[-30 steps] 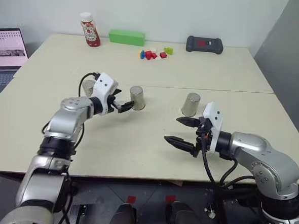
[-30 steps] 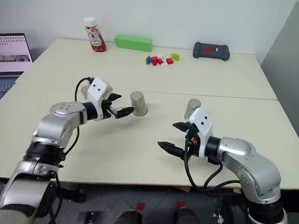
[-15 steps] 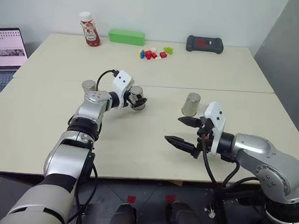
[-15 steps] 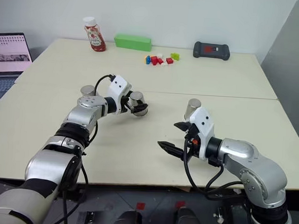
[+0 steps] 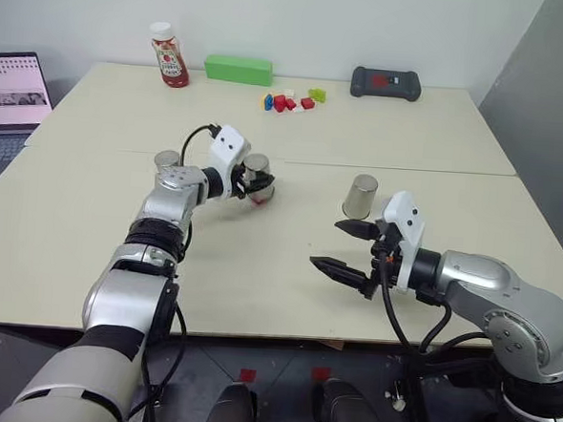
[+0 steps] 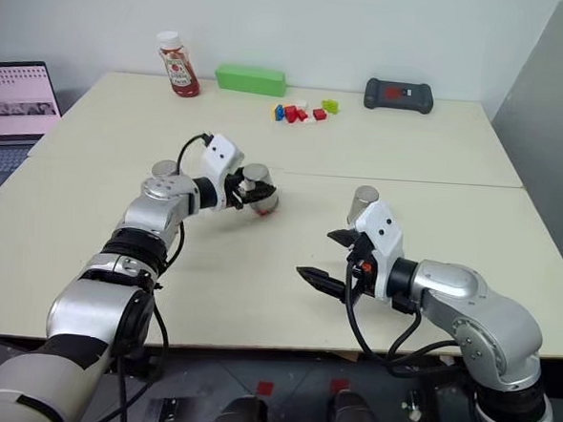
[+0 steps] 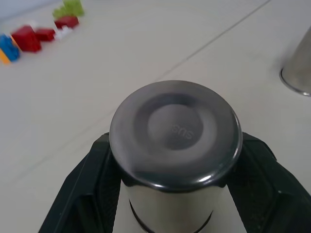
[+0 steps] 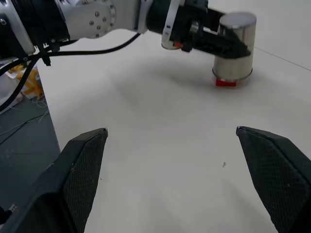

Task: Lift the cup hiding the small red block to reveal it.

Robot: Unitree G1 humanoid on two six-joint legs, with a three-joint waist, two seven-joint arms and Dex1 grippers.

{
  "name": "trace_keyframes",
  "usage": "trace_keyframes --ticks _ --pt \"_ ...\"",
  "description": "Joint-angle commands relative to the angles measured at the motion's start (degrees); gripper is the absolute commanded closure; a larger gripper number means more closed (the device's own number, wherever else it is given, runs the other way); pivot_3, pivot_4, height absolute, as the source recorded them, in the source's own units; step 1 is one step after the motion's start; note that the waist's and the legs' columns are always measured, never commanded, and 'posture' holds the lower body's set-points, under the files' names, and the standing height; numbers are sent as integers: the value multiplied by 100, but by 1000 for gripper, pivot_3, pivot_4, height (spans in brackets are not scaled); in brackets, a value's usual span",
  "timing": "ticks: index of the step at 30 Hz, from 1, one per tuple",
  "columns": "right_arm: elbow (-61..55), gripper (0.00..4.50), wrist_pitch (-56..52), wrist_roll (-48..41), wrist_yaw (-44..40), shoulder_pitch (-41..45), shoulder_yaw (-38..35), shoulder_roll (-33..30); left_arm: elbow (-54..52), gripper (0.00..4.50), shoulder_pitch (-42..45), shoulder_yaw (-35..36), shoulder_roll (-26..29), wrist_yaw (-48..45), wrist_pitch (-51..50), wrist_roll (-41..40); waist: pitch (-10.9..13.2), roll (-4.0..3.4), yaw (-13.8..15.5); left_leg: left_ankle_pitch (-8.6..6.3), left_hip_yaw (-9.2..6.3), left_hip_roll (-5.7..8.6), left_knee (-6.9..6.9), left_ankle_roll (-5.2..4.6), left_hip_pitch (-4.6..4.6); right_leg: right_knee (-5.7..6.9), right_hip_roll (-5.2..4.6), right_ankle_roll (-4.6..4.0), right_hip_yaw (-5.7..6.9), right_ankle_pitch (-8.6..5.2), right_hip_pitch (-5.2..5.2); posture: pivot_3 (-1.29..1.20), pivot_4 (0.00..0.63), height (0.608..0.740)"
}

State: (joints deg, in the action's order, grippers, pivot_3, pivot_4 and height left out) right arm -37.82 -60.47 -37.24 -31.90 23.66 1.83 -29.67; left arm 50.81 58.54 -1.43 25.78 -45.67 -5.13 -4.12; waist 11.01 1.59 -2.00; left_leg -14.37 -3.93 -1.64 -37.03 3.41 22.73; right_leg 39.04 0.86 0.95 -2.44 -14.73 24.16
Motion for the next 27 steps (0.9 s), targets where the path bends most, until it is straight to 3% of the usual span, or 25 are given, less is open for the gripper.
trace_keyframes --ticks 1,6,12,25,27 --pt "-99 0 132 -76 20 78 -55 -35 -1231 1807 -176 270 293 135 -437 -149 0 0 -7 0 0 -1 0 0 -1 0 0 0 0 0 0 0 150 740" --pt "47 0 233 -42 -34 146 43 15 -2633 1807 -870 508 658 522 -1515 -145 0 0 -11 0 -3 -1 -1 0 -4 3 -1 1 0 -1 -2 0 150 740" --pt "203 0 369 -26 -148 229 147 -22 -3207 1807 -1474 616 715 890 -2176 -145 0 0 10 1 -10 -1 -5 0 -5 6 0 3 8 -2 -4 0 150 740" --pt "292 0 408 -43 -197 332 169 -83 -2510 1807 -1558 697 664 1259 -2107 -185 0 0 16 1 -12 -1 -7 0 -3 4 -2 -1 10 1 -5 0 150 740" --pt "291 0 399 -44 -195 336 162 -95 -2380 1105 -1508 710 642 1228 -2109 -228 0 0 15 1 -12 -1 -7 1 -3 5 -2 -1 9 1 -5 0 150 740"
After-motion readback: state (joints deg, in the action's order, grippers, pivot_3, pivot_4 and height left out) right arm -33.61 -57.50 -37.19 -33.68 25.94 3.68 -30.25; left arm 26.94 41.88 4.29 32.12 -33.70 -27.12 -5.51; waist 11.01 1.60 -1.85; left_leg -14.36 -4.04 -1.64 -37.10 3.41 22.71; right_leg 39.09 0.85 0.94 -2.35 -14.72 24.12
